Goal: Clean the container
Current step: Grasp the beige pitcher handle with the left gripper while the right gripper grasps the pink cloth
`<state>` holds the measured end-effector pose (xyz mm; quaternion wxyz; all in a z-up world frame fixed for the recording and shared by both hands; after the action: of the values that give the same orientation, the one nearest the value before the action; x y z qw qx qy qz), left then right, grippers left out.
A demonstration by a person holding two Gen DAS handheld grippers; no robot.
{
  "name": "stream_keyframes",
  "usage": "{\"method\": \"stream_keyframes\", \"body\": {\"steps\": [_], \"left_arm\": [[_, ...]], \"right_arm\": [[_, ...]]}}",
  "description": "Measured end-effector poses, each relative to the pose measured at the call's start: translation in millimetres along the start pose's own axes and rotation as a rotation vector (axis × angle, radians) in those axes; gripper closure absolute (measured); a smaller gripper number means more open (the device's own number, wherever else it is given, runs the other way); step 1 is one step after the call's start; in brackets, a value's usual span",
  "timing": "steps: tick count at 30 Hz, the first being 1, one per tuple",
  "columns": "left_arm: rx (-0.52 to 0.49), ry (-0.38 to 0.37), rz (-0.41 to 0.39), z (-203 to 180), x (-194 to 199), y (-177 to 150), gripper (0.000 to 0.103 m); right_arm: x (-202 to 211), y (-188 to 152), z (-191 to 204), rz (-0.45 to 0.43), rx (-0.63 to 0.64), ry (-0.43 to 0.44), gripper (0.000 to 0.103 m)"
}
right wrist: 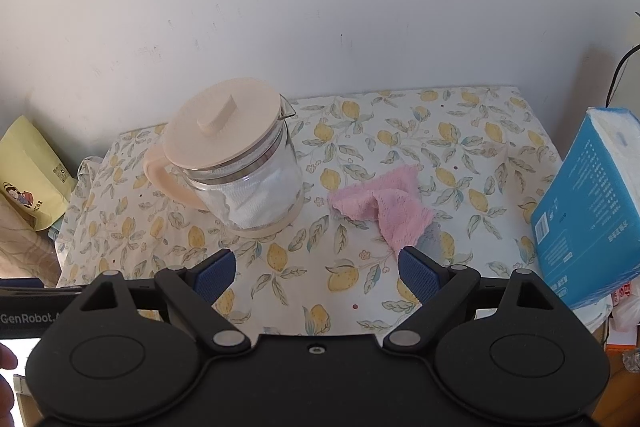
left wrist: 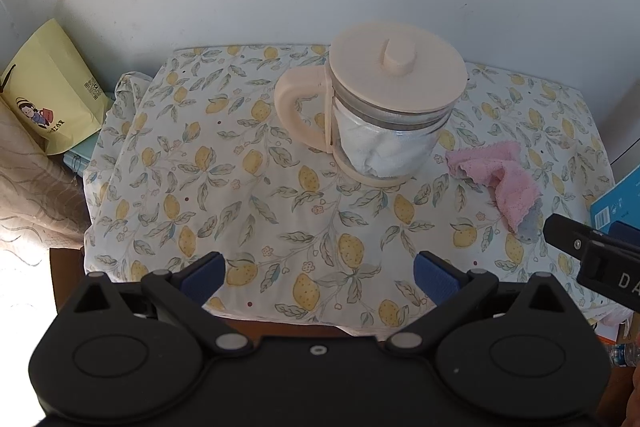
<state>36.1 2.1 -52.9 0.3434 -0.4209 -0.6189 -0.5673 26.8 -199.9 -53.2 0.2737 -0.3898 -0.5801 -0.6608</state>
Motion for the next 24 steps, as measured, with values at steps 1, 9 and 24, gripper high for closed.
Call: {"method": "stream_keyframes", "body": {"steps": [1,9,24], "left_arm": [[0.011,-0.003,-0.001,2,-1,2,0.000],[-0.021,0.048,-0.040,-1,-10,9,0.000],[-0.028,0.097,-0.100,-15,-32,18,0.000]], "right_arm": [[-1,0,-1,0.003,-0.002,0.000,0.011],[-10,3,-20,0.030,-0.019,0.009,0.011],[-52,26,-60,0.026,0.033,0.041,0.011]]}}
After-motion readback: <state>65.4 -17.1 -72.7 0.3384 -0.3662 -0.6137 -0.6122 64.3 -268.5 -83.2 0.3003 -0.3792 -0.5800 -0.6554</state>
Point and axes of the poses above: each gripper's, at about its wrist camera, not at the fingertips, and x roughly against the way its jaws point, z to its left, y to its top, the point moved 5 cm from there along -x, roughly the way its jaws point, and after that the axes turned 10 degrees about -y, right-handed, at the moved point
